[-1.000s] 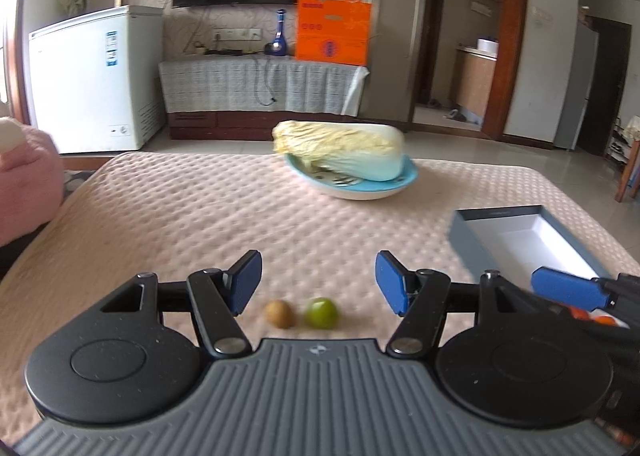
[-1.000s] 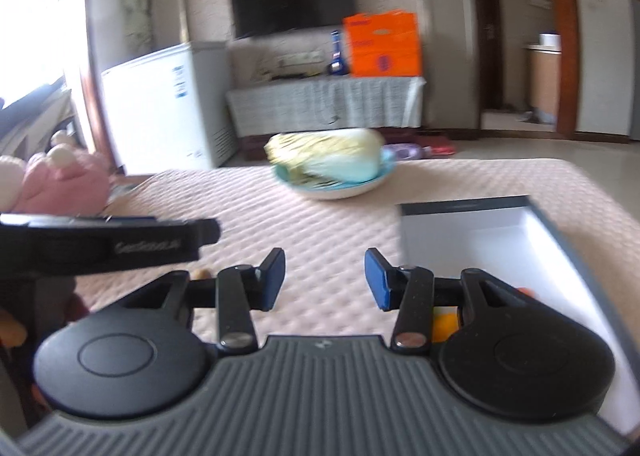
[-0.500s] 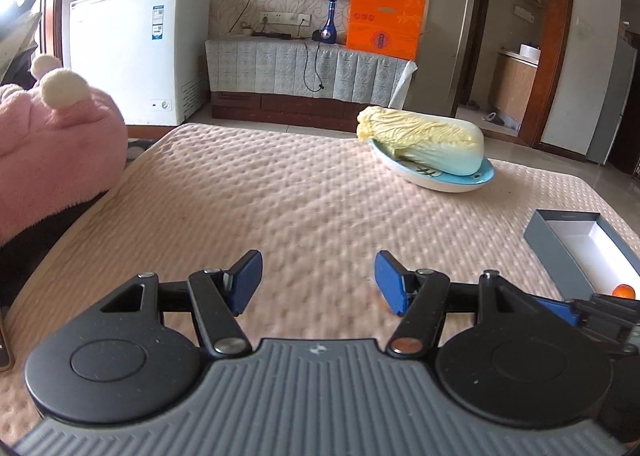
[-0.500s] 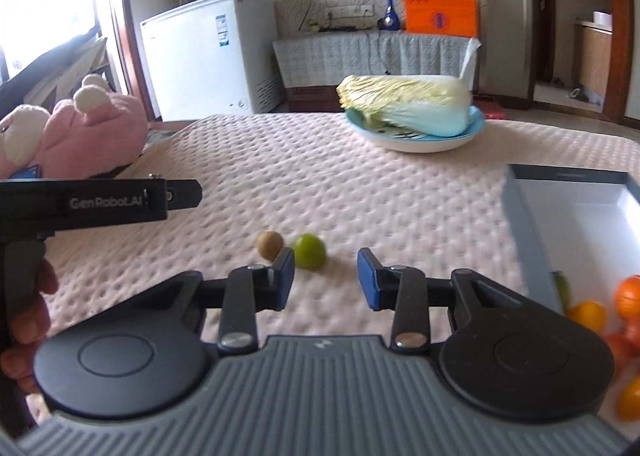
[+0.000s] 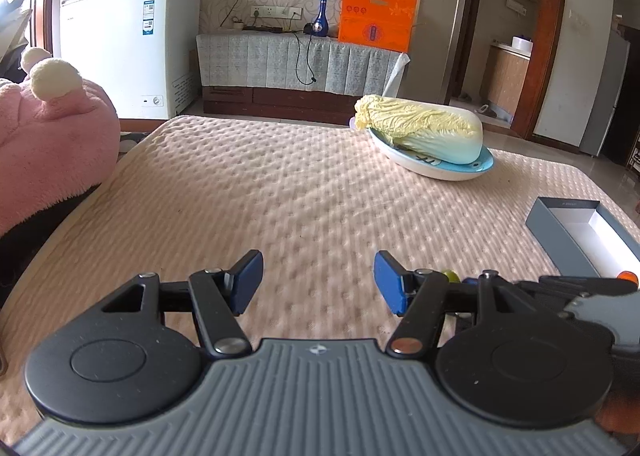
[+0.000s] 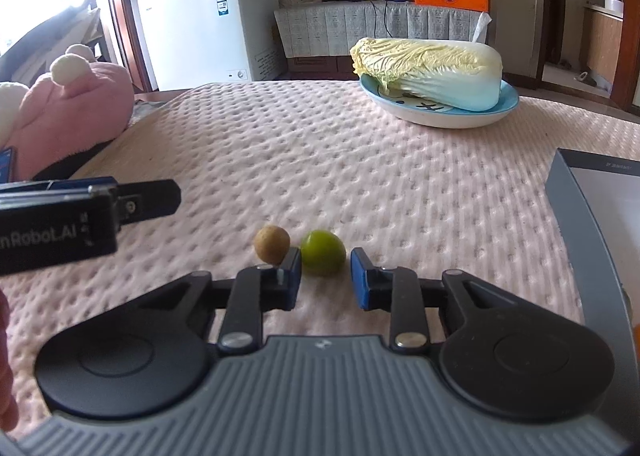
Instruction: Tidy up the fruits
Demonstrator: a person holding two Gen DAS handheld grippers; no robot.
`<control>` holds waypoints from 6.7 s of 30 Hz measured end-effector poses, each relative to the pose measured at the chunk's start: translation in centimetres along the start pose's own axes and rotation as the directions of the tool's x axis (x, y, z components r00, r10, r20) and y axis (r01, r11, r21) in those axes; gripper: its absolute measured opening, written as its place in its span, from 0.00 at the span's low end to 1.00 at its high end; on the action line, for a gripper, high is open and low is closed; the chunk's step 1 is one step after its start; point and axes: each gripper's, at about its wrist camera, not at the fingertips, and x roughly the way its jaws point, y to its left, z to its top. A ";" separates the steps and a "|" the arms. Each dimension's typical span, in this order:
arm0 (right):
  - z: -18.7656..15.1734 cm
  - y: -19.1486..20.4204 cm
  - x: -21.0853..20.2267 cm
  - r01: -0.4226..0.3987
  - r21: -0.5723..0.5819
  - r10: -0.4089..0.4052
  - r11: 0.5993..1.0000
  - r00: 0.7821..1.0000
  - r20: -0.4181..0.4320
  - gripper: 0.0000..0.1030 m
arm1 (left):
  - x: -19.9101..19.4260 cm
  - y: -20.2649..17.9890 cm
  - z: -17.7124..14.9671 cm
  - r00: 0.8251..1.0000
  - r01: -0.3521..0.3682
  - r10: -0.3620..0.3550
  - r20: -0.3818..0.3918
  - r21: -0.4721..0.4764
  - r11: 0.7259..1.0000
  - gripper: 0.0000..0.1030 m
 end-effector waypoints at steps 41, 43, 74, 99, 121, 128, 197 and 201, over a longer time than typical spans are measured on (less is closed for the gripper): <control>-2.0 -3.4 -10.3 -0.052 -0.045 0.051 0.998 0.999 -0.009 0.24 | 5.0 -7.6 -1.0 0.998 0.007 0.000 -0.067 0.102 0.995 0.25; -2.0 -3.4 -10.9 -0.049 -0.045 0.049 0.998 0.999 0.001 0.24 | 4.5 -7.7 -0.6 0.998 0.008 -0.002 -0.058 0.096 0.995 0.25; -4.5 -5.7 -17.9 0.003 -0.021 -0.001 1.000 0.997 0.075 0.24 | 1.2 -11.6 0.8 0.999 0.031 -0.028 -0.028 0.107 0.994 0.25; -6.3 -13.1 -20.4 0.114 0.109 -0.122 0.987 0.990 0.071 0.24 | 0.8 -25.5 0.7 0.961 0.278 -0.276 -0.036 0.182 0.943 0.25; -7.6 -16.2 -20.8 0.160 0.163 -0.167 0.974 0.986 0.029 0.24 | 2.9 -31.3 -0.8 0.947 0.321 -0.309 -0.091 0.217 0.922 0.26; -7.7 -16.2 -20.9 0.167 0.164 -0.174 0.972 0.984 0.029 0.24 | 2.6 -31.2 -0.8 0.947 0.321 -0.310 -0.084 0.227 0.919 0.32; -14.6 -13.4 -29.2 0.244 0.208 -0.258 0.947 0.965 0.045 0.70 | -16.3 -24.6 -9.4 0.969 0.242 -0.248 -0.013 0.272 0.931 0.99; -14.6 -13.5 -29.3 0.245 0.218 -0.261 0.945 0.964 0.047 0.70 | -16.3 -24.8 -9.4 0.965 0.256 -0.260 -0.025 0.281 0.925 1.00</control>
